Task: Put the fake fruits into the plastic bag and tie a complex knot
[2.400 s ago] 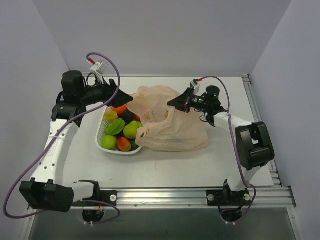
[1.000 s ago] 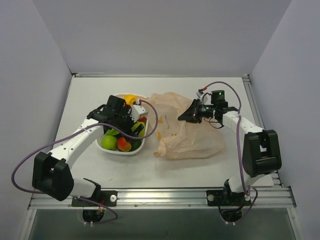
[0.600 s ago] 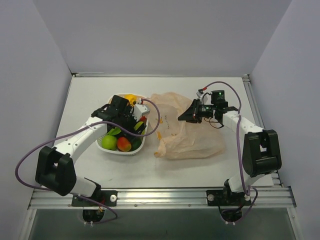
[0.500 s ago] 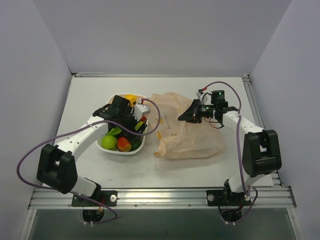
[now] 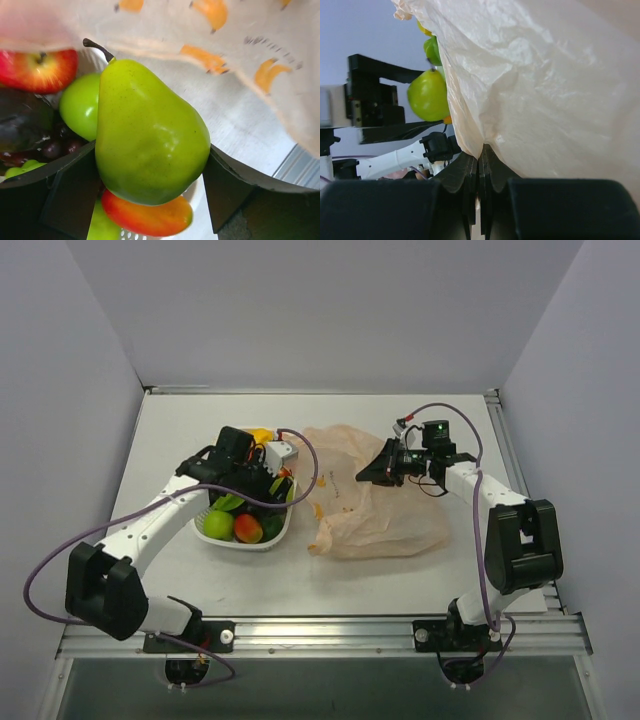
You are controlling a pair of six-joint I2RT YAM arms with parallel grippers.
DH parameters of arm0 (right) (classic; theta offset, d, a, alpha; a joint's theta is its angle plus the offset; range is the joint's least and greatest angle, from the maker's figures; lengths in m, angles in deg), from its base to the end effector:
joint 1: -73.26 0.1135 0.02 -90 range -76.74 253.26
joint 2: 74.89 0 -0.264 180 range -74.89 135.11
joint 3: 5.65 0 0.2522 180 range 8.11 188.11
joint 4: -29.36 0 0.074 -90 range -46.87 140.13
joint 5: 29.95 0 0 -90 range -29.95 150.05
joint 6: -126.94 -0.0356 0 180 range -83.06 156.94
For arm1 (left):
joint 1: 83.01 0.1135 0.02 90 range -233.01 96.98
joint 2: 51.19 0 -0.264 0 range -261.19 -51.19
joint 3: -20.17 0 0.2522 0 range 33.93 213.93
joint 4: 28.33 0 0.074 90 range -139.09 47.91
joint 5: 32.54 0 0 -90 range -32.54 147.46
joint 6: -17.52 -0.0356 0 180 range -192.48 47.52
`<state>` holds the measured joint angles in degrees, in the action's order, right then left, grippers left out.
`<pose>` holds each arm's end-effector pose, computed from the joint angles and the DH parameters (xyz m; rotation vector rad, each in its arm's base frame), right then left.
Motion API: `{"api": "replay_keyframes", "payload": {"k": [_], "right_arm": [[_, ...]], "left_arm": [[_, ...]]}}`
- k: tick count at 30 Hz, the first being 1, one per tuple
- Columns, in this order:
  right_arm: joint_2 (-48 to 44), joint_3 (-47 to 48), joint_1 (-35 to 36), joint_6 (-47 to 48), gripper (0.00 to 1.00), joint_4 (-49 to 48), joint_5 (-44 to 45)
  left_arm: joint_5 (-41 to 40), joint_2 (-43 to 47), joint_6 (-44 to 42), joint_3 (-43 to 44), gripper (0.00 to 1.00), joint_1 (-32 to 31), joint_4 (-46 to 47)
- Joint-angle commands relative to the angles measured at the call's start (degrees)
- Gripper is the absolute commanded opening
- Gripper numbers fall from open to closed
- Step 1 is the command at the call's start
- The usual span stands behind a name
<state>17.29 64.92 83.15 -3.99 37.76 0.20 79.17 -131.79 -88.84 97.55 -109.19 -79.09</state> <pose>0.3337 0.0894 0.2385 -0.1099 2.2012 1.6055 0.2559 -0.1405 0.2732 1.0501 2.2688 -0.5461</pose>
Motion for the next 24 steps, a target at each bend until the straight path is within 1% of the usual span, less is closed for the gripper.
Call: {"api": "replay_keyframes", "payload": {"k": [1,2,6,8,13,17,19,21,22,23,24], "right_arm": [[-1.83,3.12,0.31,-0.91,0.0,-0.96,-2.45],[-1.92,3.3,0.31,-1.17,0.0,-1.22,-2.81],[-2.62,3.21,0.31,-3.89,0.0,-4.03,-3.86],[-2.62,3.21,0.31,-3.98,0.0,-4.04,-4.13],[-2.62,2.95,0.31,-5.21,0.0,-5.53,-5.09],[-2.45,3.04,0.13,-5.48,0.0,-5.71,-5.71],[-2.27,3.21,-0.13,-5.48,0.0,-5.8,-6.06],[-2.36,3.21,-0.48,-5.65,0.0,-5.88,-6.32],[-2.36,3.3,-0.57,-5.74,0.0,-5.97,-6.24],[-2.36,3.39,-0.49,-5.92,0.0,-5.88,-6.24],[-2.27,3.47,-0.57,-6.09,0.0,-5.97,-6.33]], "left_arm": [[6.66,5.36,2.46,5.29,0.63,-0.28,1.57],[9.28,5.19,3.08,5.9,0.63,-0.28,1.75],[13.08,1.42,8.7,7.84,0.63,-0.98,6.05],[13.0,-2.62,11.34,9.15,0.63,-2.38,7.72],[14.32,-10.88,20.03,10.21,0.64,-4.06,17.99],[13.97,-15.46,24.09,11.35,0.66,-6.51,28.26],[12.39,-18.52,24.53,13.02,0.67,-8.62,30.48],[11.51,-20.38,25.23,14.51,0.72,-9.94,33.91],[10.64,-21.95,25.24,15.13,0.76,-11.52,34.44],[7.93,-22.67,25.32,15.31,0.86,-12.05,35.4],[6.95,-23.11,25.85,15.49,0.9,-12.58,35.76]]}}
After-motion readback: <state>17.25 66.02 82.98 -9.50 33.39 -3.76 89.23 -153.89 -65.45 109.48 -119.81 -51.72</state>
